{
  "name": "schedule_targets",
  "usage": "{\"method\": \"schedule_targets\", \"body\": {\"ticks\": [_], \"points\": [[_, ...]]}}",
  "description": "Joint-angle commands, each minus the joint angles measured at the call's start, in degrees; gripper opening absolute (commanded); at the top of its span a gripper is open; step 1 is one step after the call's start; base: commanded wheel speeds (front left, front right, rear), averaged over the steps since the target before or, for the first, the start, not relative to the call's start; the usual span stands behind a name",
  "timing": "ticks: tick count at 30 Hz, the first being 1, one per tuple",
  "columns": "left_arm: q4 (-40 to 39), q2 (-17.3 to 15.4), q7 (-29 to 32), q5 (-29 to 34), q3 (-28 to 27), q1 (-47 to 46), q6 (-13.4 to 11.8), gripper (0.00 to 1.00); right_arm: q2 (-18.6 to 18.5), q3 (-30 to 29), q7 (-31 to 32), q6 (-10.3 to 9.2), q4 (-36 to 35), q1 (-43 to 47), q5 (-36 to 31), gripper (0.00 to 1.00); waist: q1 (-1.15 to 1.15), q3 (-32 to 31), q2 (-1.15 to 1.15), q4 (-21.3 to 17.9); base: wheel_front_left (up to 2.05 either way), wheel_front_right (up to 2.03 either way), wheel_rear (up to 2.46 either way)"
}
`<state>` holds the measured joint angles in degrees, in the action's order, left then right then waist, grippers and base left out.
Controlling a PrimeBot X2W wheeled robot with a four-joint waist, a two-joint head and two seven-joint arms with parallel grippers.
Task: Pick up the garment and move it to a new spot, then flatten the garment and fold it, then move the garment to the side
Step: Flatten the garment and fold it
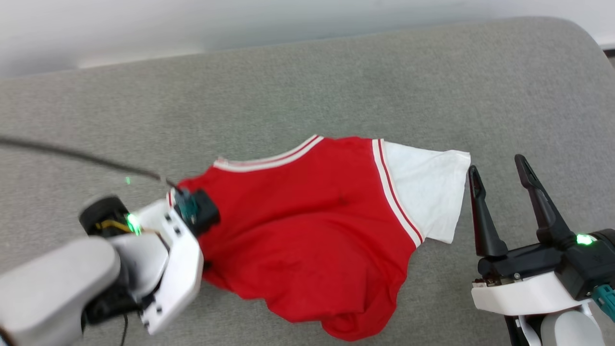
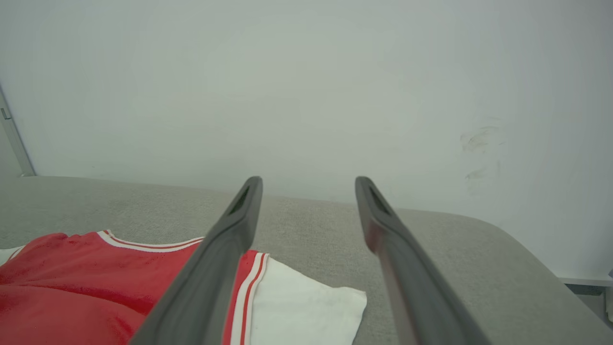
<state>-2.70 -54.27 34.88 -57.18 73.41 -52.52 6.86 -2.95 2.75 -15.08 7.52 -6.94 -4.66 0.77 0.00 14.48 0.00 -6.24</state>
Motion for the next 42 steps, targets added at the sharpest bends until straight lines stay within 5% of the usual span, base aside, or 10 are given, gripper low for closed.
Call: {"method": "schedule_targets", "body": {"ticks": [1,6,8,25,42], "points": [[-1.47,-0.47,-0.90,0.04,-0.07,2.60,-0.88,0.00,0.15,-0.16,-0.13,-0.06,-0.17,0.70,-0.25,1.00,0.00,-1.14,0.00,1.02,0.00,0.00,0.00],[-4.13,0.76,-3.43,-1.19,-0.14,11.87,-3.87,0.00,0.15,-0.29,-0.13,-0.06,0.32,1.62,-0.42,1.00,0.00,-2.36,0.00,1.77,0.00,0.00,0.00],[-3.73,1.22,-4.56,-0.58,-0.14,12.75,-4.51,1.00,0.15,-0.36,-0.13,-0.06,0.38,1.95,-0.59,1.00,0.00,-2.82,0.00,2.03,0.00,0.00,0.00],[-3.65,-5.88,-2.89,-3.08,-8.96,1.79,-4.94,1.00,0.15,-0.73,-0.13,-0.06,0.34,3.07,-0.53,1.00,0.00,-3.99,0.00,3.60,0.00,0.00,0.00],[8.96,3.89,10.74,-2.45,-5.47,-9.56,-0.29,1.00,0.15,1.38,-0.12,-0.06,0.08,-2.60,0.21,1.00,0.00,4.71,0.00,-0.21,0.00,0.00,0.00]]}}
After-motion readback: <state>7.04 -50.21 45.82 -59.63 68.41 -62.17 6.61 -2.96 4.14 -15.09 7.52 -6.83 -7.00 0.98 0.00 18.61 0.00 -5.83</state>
